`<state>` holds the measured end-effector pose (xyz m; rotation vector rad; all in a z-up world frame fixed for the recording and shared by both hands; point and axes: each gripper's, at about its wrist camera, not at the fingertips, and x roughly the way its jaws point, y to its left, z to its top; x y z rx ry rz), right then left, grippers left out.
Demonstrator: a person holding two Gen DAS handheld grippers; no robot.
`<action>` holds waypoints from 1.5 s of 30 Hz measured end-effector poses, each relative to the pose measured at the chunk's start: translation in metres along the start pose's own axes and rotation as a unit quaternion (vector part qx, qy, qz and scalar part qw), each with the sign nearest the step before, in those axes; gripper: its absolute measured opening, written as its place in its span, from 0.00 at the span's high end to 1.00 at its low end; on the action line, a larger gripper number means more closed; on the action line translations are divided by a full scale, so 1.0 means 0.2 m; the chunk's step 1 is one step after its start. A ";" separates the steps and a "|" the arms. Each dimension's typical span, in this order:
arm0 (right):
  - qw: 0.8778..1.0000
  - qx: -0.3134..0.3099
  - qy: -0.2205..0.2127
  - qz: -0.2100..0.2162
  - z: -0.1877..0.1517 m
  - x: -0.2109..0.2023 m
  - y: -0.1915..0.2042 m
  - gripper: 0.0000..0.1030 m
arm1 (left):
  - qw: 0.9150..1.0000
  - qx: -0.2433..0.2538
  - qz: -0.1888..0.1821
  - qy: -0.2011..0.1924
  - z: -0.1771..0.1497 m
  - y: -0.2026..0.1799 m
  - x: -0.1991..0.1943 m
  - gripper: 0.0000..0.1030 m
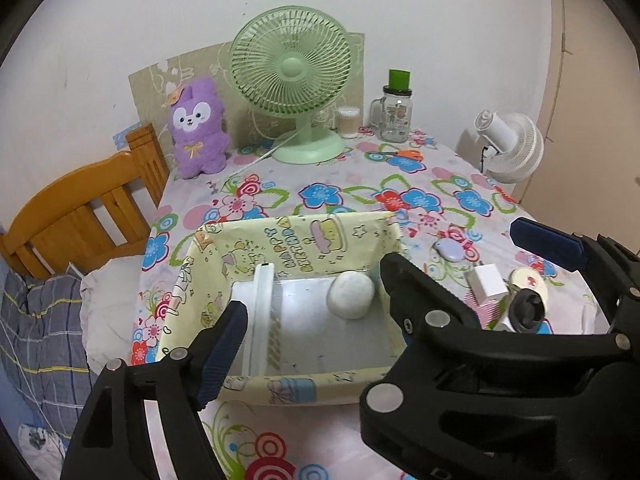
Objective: Organize rigid objects
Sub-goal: 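Withdraw both open tools up out of the yellow box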
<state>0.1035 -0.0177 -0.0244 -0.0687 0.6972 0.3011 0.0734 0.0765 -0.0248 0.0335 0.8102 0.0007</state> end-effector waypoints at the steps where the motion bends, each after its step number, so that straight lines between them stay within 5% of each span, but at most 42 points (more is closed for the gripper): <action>1: 1.000 -0.001 -0.003 -0.002 0.00 -0.02 -0.01 0.06 | 1.000 0.001 -0.001 -0.001 0.00 -0.01 -0.01 0.20; 21: 0.999 0.005 -0.029 -0.037 -0.08 -0.25 -0.26 0.05 | 0.999 0.013 -0.028 -0.029 -0.02 -0.28 -0.16 0.00; 45: 0.998 0.034 -0.037 -0.039 -0.19 -0.32 -0.57 0.05 | 0.997 0.024 -0.061 -0.049 -0.05 -0.57 -0.12 0.01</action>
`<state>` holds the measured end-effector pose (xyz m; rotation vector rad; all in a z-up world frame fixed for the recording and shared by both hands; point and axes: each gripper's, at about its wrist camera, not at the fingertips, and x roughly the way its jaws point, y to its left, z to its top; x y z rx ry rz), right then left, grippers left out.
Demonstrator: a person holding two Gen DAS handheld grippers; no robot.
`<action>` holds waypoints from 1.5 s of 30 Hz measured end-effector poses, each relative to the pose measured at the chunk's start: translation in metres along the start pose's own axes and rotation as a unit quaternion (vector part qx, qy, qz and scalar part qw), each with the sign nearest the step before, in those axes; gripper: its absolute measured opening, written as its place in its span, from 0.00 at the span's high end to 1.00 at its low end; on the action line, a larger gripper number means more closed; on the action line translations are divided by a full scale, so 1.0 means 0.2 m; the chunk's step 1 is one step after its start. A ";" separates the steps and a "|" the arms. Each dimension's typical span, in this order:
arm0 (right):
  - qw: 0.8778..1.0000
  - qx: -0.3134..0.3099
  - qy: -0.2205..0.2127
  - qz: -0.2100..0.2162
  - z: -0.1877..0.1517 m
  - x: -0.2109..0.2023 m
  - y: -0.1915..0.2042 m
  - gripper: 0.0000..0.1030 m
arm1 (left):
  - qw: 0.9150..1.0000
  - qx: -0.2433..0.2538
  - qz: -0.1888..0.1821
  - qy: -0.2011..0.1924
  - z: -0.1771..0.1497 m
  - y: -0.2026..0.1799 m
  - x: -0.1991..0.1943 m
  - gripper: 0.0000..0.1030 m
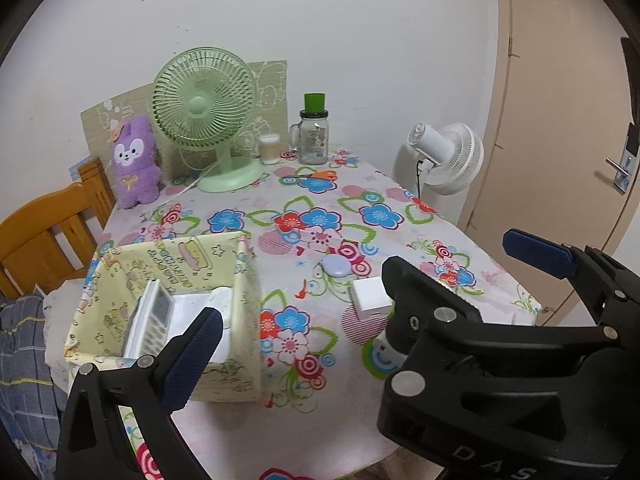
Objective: Organize rigid objects
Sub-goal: 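Withdraw both open tools up out of the yellow box, then move the right tool to the white charger box and close on it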
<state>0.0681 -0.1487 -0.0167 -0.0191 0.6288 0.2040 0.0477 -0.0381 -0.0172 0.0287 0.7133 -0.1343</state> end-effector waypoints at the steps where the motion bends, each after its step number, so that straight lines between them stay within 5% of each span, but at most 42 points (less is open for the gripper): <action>1: 1.000 0.000 -0.003 -0.002 -0.01 0.00 -0.01 0.05 | 1.000 0.000 -0.001 0.001 0.00 -0.01 0.01 0.01; 13: 1.000 0.009 -0.006 -0.016 -0.10 0.07 -0.19 0.05 | 1.000 -0.005 -0.003 -0.001 -0.06 -0.12 0.12 0.01; 23: 0.999 0.021 0.010 -0.033 -0.14 0.15 -0.31 0.05 | 0.999 -0.002 -0.029 0.029 -0.06 -0.19 0.26 0.02; 45: 0.996 0.051 0.059 -0.043 -0.16 0.45 -0.45 0.11 | 0.996 -0.016 -0.011 0.092 -0.03 -0.17 0.62 0.14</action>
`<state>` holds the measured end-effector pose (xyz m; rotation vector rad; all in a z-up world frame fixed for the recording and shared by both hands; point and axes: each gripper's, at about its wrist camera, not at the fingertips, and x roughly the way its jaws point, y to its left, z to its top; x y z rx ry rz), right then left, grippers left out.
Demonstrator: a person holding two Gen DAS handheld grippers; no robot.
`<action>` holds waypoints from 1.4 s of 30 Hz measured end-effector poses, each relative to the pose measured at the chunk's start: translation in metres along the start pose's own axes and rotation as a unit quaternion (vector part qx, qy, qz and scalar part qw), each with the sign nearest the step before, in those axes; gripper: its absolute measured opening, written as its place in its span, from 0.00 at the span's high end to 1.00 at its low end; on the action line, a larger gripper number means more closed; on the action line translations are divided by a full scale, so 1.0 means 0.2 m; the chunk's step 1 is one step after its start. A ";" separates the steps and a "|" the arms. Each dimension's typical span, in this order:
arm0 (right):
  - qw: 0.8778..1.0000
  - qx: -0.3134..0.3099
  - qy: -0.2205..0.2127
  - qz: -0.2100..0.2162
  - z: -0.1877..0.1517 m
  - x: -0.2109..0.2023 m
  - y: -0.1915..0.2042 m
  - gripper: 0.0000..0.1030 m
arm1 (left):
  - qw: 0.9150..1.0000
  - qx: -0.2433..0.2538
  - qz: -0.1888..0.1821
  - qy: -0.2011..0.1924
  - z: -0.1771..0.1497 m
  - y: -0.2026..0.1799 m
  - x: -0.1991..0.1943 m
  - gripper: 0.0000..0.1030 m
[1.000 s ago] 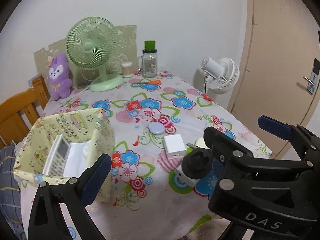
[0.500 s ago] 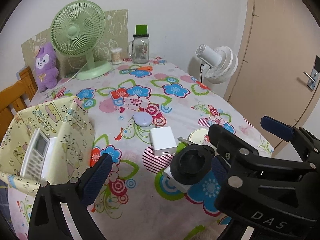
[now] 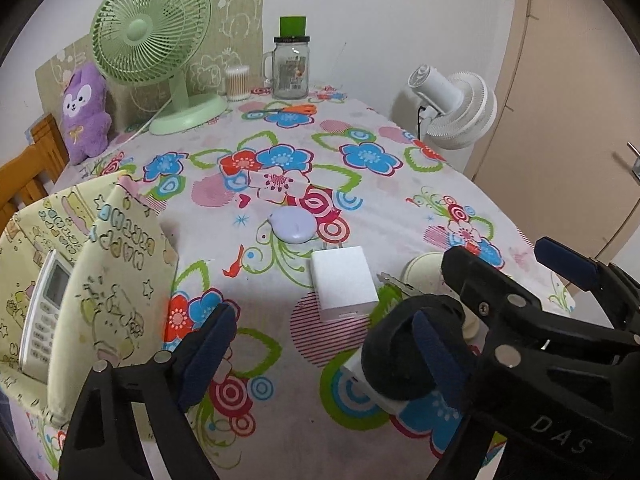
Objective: Organize rigid objects
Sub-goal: 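Move the right tool to the white charger box and close on it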
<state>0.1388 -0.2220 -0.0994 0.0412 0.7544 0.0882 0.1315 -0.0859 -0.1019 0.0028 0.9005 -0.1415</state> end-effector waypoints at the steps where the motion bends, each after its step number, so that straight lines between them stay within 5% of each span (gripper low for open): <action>1: 1.000 0.001 0.002 0.000 0.00 0.01 0.00 0.11 | 1.000 0.000 0.001 0.002 0.00 0.00 0.01 0.14; 21: 0.998 0.046 0.031 -0.010 0.06 0.21 -0.12 0.11 | 1.000 0.006 0.024 0.012 0.13 -0.02 0.20 0.26; 26: 0.998 0.056 0.040 -0.008 0.06 0.26 -0.13 0.11 | 1.000 0.013 0.020 0.009 0.14 -0.02 0.22 0.37; 32: 0.997 0.065 0.042 -0.012 0.07 0.28 -0.15 0.11 | 1.000 0.019 0.000 0.010 0.14 -0.02 0.21 0.63; 35: 0.997 0.061 0.044 -0.017 0.06 0.28 -0.14 0.11 | 1.000 0.015 0.000 0.015 0.13 0.00 0.20 0.63; 42: 0.997 0.059 0.044 -0.013 0.04 0.25 -0.13 0.11 | 1.000 0.016 -0.013 0.005 0.09 0.01 0.11 0.42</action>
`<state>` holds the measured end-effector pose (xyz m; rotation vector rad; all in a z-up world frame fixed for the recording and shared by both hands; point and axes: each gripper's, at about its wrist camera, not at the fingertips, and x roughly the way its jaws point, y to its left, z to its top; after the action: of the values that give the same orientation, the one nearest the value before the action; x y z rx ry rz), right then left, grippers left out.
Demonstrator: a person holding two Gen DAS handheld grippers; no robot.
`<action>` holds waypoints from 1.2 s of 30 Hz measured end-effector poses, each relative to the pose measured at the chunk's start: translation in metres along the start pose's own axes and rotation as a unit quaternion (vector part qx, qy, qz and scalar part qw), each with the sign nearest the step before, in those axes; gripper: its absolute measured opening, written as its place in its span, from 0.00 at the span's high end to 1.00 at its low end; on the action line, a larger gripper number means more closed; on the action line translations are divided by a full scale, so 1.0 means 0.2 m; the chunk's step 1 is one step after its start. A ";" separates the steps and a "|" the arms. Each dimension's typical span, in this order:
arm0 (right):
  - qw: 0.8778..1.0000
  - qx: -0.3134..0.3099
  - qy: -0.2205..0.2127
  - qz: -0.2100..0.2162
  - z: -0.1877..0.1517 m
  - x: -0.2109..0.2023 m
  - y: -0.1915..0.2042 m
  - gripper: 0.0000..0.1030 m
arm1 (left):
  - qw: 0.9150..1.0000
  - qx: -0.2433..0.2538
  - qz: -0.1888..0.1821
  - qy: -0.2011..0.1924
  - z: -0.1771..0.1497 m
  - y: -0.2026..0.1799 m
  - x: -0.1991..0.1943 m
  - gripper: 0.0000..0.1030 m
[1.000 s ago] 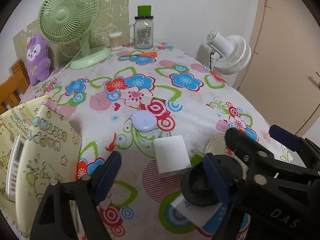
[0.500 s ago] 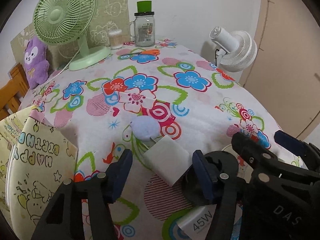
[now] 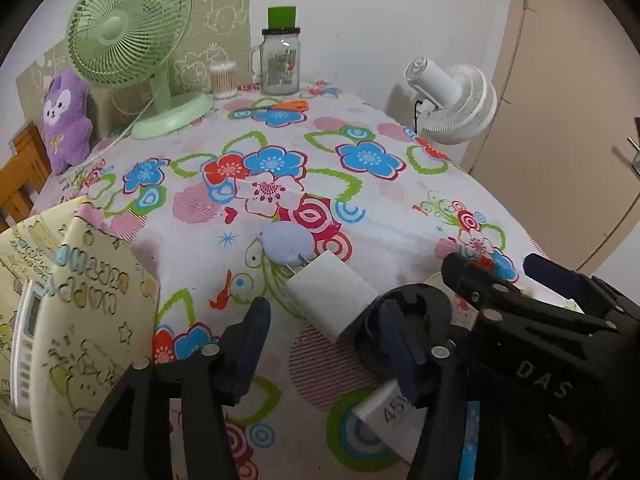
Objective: Organize rigid objects
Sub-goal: 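Move the right tool to the white charger box and close on it, then lift the white charger box with black cap toward the left tool using the right tool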
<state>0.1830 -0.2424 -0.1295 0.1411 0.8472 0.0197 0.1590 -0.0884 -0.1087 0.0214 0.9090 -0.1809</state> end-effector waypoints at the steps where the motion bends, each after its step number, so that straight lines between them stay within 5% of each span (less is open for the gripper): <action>1: 1.000 0.001 -0.001 0.001 0.00 -0.01 0.00 0.11 | 1.000 -0.001 -0.002 -0.001 0.00 0.00 -0.01 0.41; 20: 1.000 0.000 -0.028 -0.008 -0.05 -0.19 -0.02 0.11 | 0.999 -0.009 -0.043 -0.025 -0.10 -0.04 -0.18 0.14; 36: 1.000 -0.007 -0.013 -0.026 -0.17 -0.17 -0.08 0.11 | 0.999 -0.002 -0.048 0.006 -0.20 -0.15 -0.05 0.14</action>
<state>0.1342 -0.2570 -0.1284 0.1065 0.8244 -0.0259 0.1162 -0.1128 -0.1230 -0.0252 0.9225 -0.2677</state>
